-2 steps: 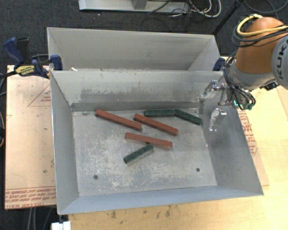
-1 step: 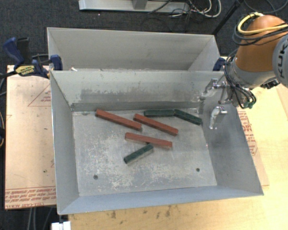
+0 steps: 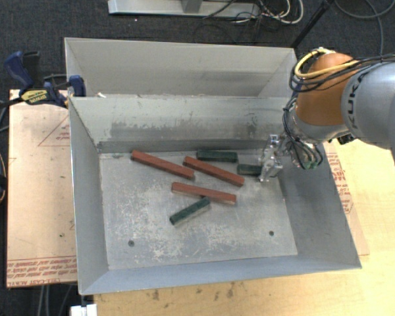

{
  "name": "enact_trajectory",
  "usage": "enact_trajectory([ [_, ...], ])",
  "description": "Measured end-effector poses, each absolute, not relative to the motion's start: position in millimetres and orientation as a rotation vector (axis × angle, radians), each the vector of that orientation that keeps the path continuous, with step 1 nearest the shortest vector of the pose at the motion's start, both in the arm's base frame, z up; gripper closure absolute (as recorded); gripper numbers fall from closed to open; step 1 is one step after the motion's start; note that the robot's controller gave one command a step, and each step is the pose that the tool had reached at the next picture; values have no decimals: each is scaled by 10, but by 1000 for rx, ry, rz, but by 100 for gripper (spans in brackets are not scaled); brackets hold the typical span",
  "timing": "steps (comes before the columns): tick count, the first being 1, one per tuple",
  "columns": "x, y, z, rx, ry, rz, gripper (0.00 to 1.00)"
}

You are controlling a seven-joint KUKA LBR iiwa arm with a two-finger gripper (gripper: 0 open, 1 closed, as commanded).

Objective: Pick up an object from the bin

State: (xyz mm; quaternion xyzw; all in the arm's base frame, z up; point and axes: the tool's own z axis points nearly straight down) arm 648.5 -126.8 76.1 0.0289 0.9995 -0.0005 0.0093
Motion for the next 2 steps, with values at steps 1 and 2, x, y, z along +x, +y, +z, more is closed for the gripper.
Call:
enact_trajectory([
  [1,6485,-1268,761,90,3122,-2,100],
  [2,6415,-924,2309,-57,3136,0,100],
])
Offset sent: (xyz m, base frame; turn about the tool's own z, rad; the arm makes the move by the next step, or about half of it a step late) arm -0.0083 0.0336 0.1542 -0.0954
